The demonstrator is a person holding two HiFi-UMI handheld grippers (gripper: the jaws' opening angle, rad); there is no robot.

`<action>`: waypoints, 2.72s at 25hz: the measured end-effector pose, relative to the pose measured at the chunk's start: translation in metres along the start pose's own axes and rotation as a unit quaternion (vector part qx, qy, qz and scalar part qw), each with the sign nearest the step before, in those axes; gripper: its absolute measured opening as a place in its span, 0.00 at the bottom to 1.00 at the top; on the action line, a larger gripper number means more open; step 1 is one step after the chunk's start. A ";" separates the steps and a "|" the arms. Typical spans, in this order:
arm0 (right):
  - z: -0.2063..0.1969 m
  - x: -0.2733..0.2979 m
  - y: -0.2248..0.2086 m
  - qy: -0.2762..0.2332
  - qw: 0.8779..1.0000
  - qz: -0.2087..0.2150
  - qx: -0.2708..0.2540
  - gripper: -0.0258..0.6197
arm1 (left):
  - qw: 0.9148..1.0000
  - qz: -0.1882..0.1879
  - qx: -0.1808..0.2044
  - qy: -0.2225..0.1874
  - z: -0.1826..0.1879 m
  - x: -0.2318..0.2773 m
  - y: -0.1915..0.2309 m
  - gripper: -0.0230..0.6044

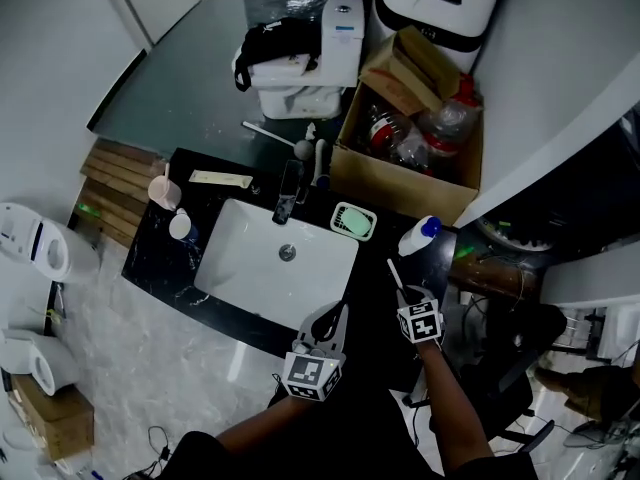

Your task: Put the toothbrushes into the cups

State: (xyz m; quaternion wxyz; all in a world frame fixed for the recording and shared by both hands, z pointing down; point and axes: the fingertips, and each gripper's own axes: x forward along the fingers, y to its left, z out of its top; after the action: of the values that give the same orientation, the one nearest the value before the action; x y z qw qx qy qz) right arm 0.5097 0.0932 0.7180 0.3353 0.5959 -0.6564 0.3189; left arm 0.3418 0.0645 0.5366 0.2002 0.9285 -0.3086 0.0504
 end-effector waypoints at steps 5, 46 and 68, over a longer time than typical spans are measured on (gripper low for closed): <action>0.020 -0.022 0.027 -0.046 0.997 -0.007 0.063 0.13 | 0.999 -0.034 -0.001 0.000 0.007 -0.004 0.013 0.06; 0.020 -0.088 0.236 -0.133 0.986 0.087 -0.040 0.12 | 0.996 0.074 -0.008 -0.040 0.005 -0.177 0.058 0.06; 0.202 0.007 0.500 -0.169 0.979 0.108 -0.038 0.13 | 0.997 0.055 -0.036 -0.048 0.067 -0.308 0.332 0.06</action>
State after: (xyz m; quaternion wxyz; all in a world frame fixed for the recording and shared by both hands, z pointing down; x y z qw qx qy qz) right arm -0.0014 -0.0327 0.5984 0.2059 0.5535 -0.7756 0.2228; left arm -0.1048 -0.0343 0.5212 0.2154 0.9035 -0.3704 0.0058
